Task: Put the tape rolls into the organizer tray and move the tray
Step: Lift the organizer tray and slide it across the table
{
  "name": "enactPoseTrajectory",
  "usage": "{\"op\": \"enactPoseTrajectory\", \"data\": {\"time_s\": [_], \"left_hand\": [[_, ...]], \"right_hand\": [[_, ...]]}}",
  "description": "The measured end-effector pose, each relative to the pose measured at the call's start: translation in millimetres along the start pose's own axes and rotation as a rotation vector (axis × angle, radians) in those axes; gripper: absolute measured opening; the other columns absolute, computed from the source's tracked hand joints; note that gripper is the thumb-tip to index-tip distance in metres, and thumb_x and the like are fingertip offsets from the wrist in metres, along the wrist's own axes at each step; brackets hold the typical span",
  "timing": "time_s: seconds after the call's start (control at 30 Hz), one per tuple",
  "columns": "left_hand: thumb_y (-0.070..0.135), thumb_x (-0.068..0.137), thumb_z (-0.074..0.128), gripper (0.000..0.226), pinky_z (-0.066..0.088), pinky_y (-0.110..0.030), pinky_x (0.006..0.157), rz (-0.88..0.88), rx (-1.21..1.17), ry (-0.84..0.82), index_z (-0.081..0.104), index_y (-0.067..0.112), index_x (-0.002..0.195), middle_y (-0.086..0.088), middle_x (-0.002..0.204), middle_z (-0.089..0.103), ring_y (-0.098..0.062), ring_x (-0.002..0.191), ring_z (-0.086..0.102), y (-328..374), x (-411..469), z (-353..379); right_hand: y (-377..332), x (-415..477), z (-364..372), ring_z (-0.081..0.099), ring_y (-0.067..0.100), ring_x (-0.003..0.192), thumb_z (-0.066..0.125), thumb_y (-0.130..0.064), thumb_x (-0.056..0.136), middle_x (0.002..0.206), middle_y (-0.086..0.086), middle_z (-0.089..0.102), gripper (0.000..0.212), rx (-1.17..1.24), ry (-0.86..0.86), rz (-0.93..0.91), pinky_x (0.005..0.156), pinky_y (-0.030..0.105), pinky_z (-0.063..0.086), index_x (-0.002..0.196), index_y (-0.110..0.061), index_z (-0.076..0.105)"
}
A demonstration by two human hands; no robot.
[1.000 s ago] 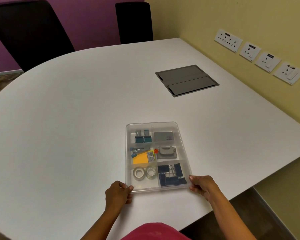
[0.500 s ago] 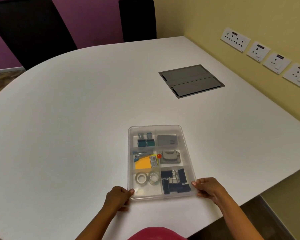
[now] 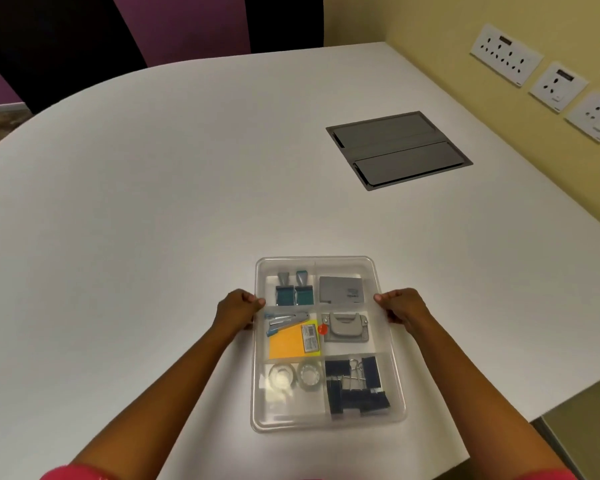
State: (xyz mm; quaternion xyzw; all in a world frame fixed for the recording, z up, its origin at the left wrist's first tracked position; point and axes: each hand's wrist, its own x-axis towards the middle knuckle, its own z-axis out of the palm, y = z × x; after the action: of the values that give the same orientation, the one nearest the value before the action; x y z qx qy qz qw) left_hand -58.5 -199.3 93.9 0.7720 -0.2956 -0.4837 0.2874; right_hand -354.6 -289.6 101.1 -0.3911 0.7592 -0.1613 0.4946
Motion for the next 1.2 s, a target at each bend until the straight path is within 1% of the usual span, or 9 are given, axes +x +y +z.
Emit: {"op": "enactPoseTrajectory", "data": {"time_s": [0.13,0.3,0.47,0.67,0.77,0.87,0.97,1.07,1.2], "left_hand": [[0.022,0.088,0.064,0.018,0.049,-0.024,0.055,0.004,-0.021,0.018,0.051,0.01,0.082,-0.012,0.092,0.059,-0.018,0.071,0.056,25,31,-3],[0.024,0.089,0.061,0.02,0.052,-0.027,0.061,-0.002,-0.014,-0.001,0.052,0.011,0.077,-0.014,0.096,0.058,-0.025,0.083,0.057,45,57,-6],[0.027,0.091,0.058,0.021,0.052,-0.031,0.07,-0.027,0.015,-0.05,0.055,0.007,0.085,-0.014,0.099,0.057,-0.027,0.089,0.056,52,70,-7],[0.026,0.093,0.055,0.027,0.05,-0.028,0.063,-0.08,0.101,-0.094,0.055,-0.001,0.094,-0.017,0.096,0.057,-0.027,0.084,0.056,56,79,-4],[0.025,0.094,0.053,0.027,0.052,-0.035,0.075,-0.102,0.145,-0.065,0.051,-0.002,0.095,-0.017,0.093,0.055,-0.027,0.081,0.054,56,82,1],[0.026,0.094,0.053,0.024,0.052,-0.038,0.081,-0.109,0.145,-0.048,0.051,0.001,0.092,-0.018,0.096,0.056,-0.027,0.082,0.055,57,82,2],[0.029,0.093,0.055,0.025,0.05,-0.037,0.083,0.027,0.25,0.046,0.059,0.005,0.093,-0.019,0.107,0.062,-0.028,0.087,0.059,52,72,2],[0.037,0.093,0.052,0.051,0.04,-0.036,0.102,0.331,0.421,0.271,0.044,0.009,0.134,-0.013,0.14,0.046,-0.028,0.127,0.046,31,36,14],[0.051,0.093,0.035,0.07,0.012,-0.034,0.119,0.545,0.489,0.31,0.017,0.015,0.151,-0.002,0.159,0.017,-0.019,0.147,0.015,-7,-8,39]], "right_hand": [[-30,27,4,0.063,0.035,0.093,0.077,-0.016,0.078,0.104,0.024,0.066,0.02,0.048,-0.036,0.023,0.077,0.04,0.054,0.072,-0.008,0.059],[-56,51,5,0.06,0.03,0.085,0.078,-0.013,0.075,0.095,0.019,0.063,0.025,0.035,-0.078,0.068,0.076,0.04,0.053,0.086,0.002,0.061],[-64,64,3,0.045,0.016,0.063,0.07,-0.014,0.084,0.07,0.007,0.05,0.021,0.133,-0.187,0.259,0.057,0.029,0.045,0.078,-0.003,0.053],[-63,76,6,0.038,0.015,0.057,0.063,-0.017,0.09,0.064,0.005,0.043,0.027,0.125,-0.224,0.364,0.052,0.026,0.039,0.072,-0.004,0.049],[-61,78,6,0.038,0.015,0.058,0.065,-0.018,0.089,0.064,0.005,0.043,0.026,0.147,-0.228,0.358,0.053,0.026,0.04,0.072,-0.004,0.05],[-60,74,8,0.045,0.018,0.063,0.067,-0.02,0.087,0.068,0.008,0.048,0.026,0.135,-0.175,0.262,0.059,0.03,0.046,0.076,-0.003,0.052],[-47,65,15,0.055,0.025,0.081,0.071,-0.027,0.083,0.083,0.011,0.059,0.023,0.028,-0.018,-0.049,0.08,0.037,0.049,0.074,-0.01,0.058],[-16,25,23,0.053,0.02,0.102,0.061,-0.031,0.09,0.113,0.008,0.058,0.033,-0.175,0.183,-0.388,0.088,0.028,0.041,0.116,-0.01,0.056],[27,-11,42,0.031,0.021,0.137,0.043,-0.044,0.095,0.15,0.006,0.034,0.061,-0.36,0.23,-0.67,0.11,0.033,0.024,0.147,-0.014,0.029]]}}
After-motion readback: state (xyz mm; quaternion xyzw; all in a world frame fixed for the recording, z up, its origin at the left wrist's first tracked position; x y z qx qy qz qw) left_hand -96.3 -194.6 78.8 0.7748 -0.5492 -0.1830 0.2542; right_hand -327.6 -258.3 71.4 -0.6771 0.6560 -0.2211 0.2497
